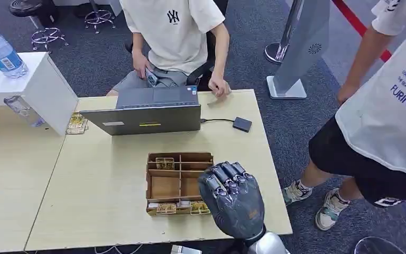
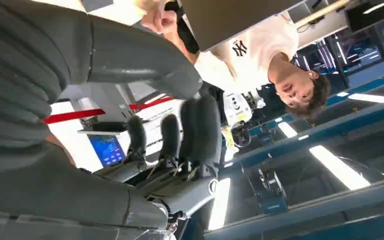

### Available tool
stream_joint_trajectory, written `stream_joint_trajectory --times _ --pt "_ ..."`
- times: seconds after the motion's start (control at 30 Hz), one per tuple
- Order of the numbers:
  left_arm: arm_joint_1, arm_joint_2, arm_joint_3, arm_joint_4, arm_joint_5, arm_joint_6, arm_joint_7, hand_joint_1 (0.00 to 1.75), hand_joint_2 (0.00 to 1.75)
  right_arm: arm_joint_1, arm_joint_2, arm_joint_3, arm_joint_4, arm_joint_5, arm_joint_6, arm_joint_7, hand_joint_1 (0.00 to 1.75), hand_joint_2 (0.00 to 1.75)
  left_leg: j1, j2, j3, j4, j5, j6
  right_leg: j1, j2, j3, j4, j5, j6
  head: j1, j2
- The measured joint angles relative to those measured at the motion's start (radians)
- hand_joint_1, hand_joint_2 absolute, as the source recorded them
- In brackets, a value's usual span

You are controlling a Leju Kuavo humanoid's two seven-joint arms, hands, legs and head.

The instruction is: Pass the card to the sensor for recognition and then transmit it.

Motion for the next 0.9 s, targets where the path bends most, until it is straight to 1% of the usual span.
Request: stream_joint_trajectory --times 0.07,0.1,0.13,0.17,0.27,0.3,0.33,0.37,0.47,0.5,0.53,0.83,0.87,0.9 --pt "0.0 0.0 0.0 0.0 0.0 0.001 0.0 0.0 0.0 0.0 0.0 -0.001 0.007 0.004 0.0 0.007 0.94 1.75 0.0 0.0 0.0 0.0 0.0 0.0 0.0 0.0 0.0 0.0 0.0 0.0 0.0 0.0" --pt "0.0 0.0 0.0 0.0 0.0 0.002 0.0 0.0 0.0 0.0 0.0 -0.001 0.014 0.008 0.0 0.012 0.86 1.75 0.0 0.0 0.0 0.0 0.0 0.0 0.0 0.0 0.0 0.0 0.0 0.0 0.0 0.0" --pt "0.0 0.0 0.0 0.0 0.0 0.003 0.0 0.0 0.0 0.0 0.0 -0.002 0.02 0.01 0.0 0.018 0.84 1.75 0.0 0.0 0.0 0.0 0.0 0.0 0.0 0.0 0.0 0.0 0.0 0.0 0.0 0.0" --pt "0.0 0.0 0.0 0.0 0.0 0.003 0.0 0.0 0.0 0.0 0.0 -0.002 0.027 0.011 0.0 0.023 0.77 1.75 0.0 0.0 0.0 0.0 0.0 0.0 0.0 0.0 0.0 0.0 0.0 0.0 0.0 0.0" --pt "-0.001 0.0 0.001 0.0 0.0 0.006 0.0 0.0 0.0 -0.003 -0.001 -0.002 0.051 0.011 0.0 0.043 0.73 1.75 0.0 0.0 0.0 0.0 0.0 0.0 0.0 0.0 0.0 0.0 0.0 0.0 0.0 0.0" --pt "-0.001 0.0 0.002 0.0 -0.003 0.009 0.0 0.0 0.0 -0.004 -0.002 -0.002 0.058 0.008 0.0 0.043 0.84 1.75 0.0 0.0 0.0 0.0 0.0 0.0 0.0 0.0 0.0 0.0 0.0 0.0 0.0 0.0" --pt "-0.001 0.0 0.004 0.0 -0.007 0.01 0.0 0.0 0.0 -0.004 -0.002 -0.002 0.065 0.009 0.0 0.045 0.84 1.75 0.0 0.0 0.0 0.0 0.0 0.0 0.0 0.0 0.0 0.0 0.0 0.0 0.0 0.0" --pt "-0.001 0.0 0.006 0.0 -0.011 0.009 0.0 0.0 0.0 -0.004 -0.002 -0.002 0.073 0.012 0.0 0.053 0.8 1.75 0.0 0.0 0.0 0.0 0.0 0.0 0.0 0.0 0.0 0.0 0.0 0.0 0.0 0.0" --pt "-0.001 0.0 0.009 0.0 -0.013 0.009 0.0 0.0 0.0 -0.006 -0.005 -0.001 0.098 0.018 0.0 0.082 0.82 1.75 0.0 0.0 0.0 0.0 0.0 0.0 0.0 0.0 0.0 0.0 0.0 0.0 0.0 0.0" --pt "-0.001 0.0 0.009 0.0 -0.013 0.009 0.0 0.0 0.0 -0.007 -0.006 0.0 0.106 0.018 0.0 0.09 1.03 1.75 0.0 0.0 0.0 0.0 0.0 0.0 0.0 0.0 0.0 0.0 0.0 0.0 0.0 0.0" --pt "-0.001 0.0 0.009 0.0 -0.014 0.008 0.0 0.0 0.0 -0.008 -0.007 0.0 0.112 0.018 0.0 0.098 1.05 1.75 0.0 0.0 0.0 0.0 0.0 0.0 0.0 0.0 0.0 0.0 0.0 0.0 0.0 0.0" --pt "-0.001 0.0 0.009 0.0 -0.015 0.007 0.0 0.0 0.0 -0.01 -0.008 0.001 0.13 0.018 0.0 0.105 1.03 1.75 0.0 0.0 0.0 0.0 0.0 0.0 0.0 0.0 0.0 0.0 0.0 0.0 0.0 0.0" --pt "-0.001 0.0 0.009 0.0 -0.017 0.006 -0.001 0.0 0.0 -0.013 -0.008 0.001 0.141 0.014 0.0 0.113 1.13 1.75 0.0 0.0 0.0 0.0 0.0 0.0 0.0 0.0 0.0 0.0 0.0 0.0 0.0 0.0" --pt "-0.001 0.0 0.009 0.0 -0.018 0.006 -0.002 0.0 0.0 -0.019 -0.008 0.002 0.157 0.011 0.0 0.116 1.06 1.75 0.0 0.0 0.0 0.0 0.0 0.0 0.0 0.0 0.0 0.0 0.0 0.0 0.0 0.0"
